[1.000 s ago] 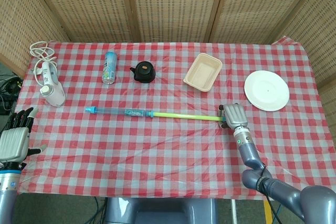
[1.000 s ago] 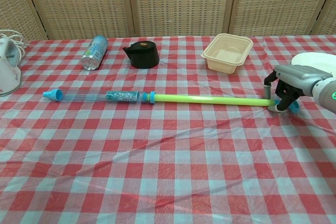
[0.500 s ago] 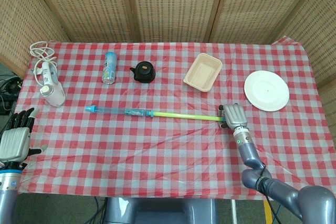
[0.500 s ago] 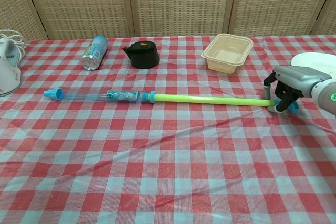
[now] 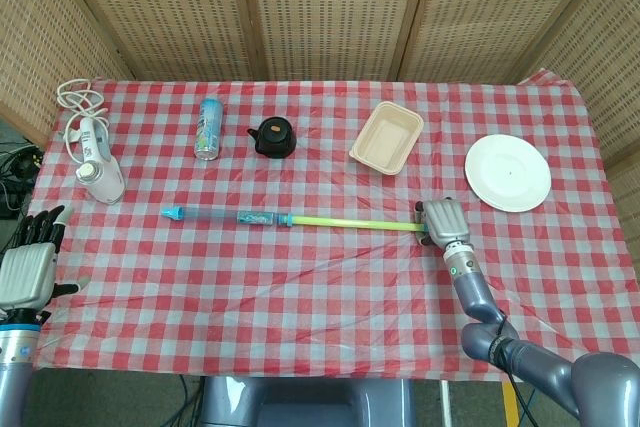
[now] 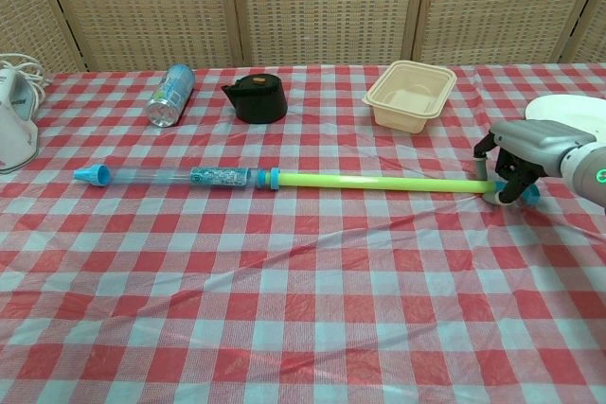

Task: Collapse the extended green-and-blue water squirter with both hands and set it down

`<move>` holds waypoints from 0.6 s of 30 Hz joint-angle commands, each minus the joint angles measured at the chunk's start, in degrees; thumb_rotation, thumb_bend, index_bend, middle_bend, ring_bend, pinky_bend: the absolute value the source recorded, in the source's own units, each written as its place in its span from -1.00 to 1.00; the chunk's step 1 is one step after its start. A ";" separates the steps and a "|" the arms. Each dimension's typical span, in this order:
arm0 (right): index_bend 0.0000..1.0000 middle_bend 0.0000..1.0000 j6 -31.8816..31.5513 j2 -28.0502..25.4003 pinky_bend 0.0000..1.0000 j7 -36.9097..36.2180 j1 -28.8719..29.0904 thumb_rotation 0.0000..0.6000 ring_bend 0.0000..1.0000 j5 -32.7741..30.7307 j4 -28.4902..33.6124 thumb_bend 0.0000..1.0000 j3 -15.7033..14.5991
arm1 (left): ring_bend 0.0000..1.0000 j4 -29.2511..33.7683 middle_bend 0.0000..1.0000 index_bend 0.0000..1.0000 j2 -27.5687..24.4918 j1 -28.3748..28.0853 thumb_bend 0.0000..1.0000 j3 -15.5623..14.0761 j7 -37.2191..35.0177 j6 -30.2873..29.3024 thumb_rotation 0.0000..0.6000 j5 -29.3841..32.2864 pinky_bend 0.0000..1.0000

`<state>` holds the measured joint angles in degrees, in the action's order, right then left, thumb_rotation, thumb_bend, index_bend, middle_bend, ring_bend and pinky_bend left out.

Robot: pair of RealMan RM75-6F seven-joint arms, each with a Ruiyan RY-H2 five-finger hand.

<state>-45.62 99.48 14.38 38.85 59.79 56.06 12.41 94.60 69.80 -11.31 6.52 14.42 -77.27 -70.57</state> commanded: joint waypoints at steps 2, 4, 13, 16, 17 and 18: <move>0.14 0.98 -0.33 -0.33 -0.18 1.11 0.05 1.00 0.91 -0.43 0.87 -0.07 -0.16 | -1.00 0.15 -1.00 -1.00 -0.08 0.04 -0.81 -0.01 -0.05 -0.13 1.00 -0.02 -1.00; 0.16 0.98 -0.52 -0.44 -0.18 1.73 0.06 1.00 0.91 -0.68 1.22 -0.07 -0.18 | -1.00 0.26 -1.00 -1.00 -0.16 0.07 -0.81 -0.05 -0.06 -0.15 1.00 -0.03 -1.00; 0.40 1.00 -1.19 -0.85 -0.18 2.48 -0.16 1.00 0.91 -1.26 2.43 -0.07 -0.25 | -1.00 0.40 -1.00 -1.00 -0.30 0.07 -0.81 -0.11 -0.25 -0.17 1.00 -0.06 -1.00; 0.46 1.00 -1.26 -0.79 -0.18 2.19 -0.31 1.00 0.91 -1.24 2.38 -0.06 -0.38 | -1.00 0.44 -1.00 -1.00 -0.36 0.06 -0.81 -0.10 -0.39 -0.15 1.00 -0.06 -1.00; 0.49 1.00 -1.20 -0.77 -0.18 1.97 -0.38 1.00 0.91 -1.22 2.39 -0.06 -0.42 | -1.00 0.45 -1.00 -1.00 -0.37 0.07 -0.81 -0.12 -0.41 -0.14 1.00 -0.04 -1.00; 0.50 1.00 -1.19 -0.75 -0.18 1.55 -0.48 1.00 0.91 -1.16 2.48 -0.05 -0.44 | -1.00 0.47 -1.00 -1.00 -0.39 0.07 -0.81 -0.14 -0.42 -0.10 1.00 0.01 -1.00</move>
<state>-46.83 98.70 16.22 38.47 58.58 58.49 12.01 95.06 69.41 -11.23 6.39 14.00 -77.38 -70.57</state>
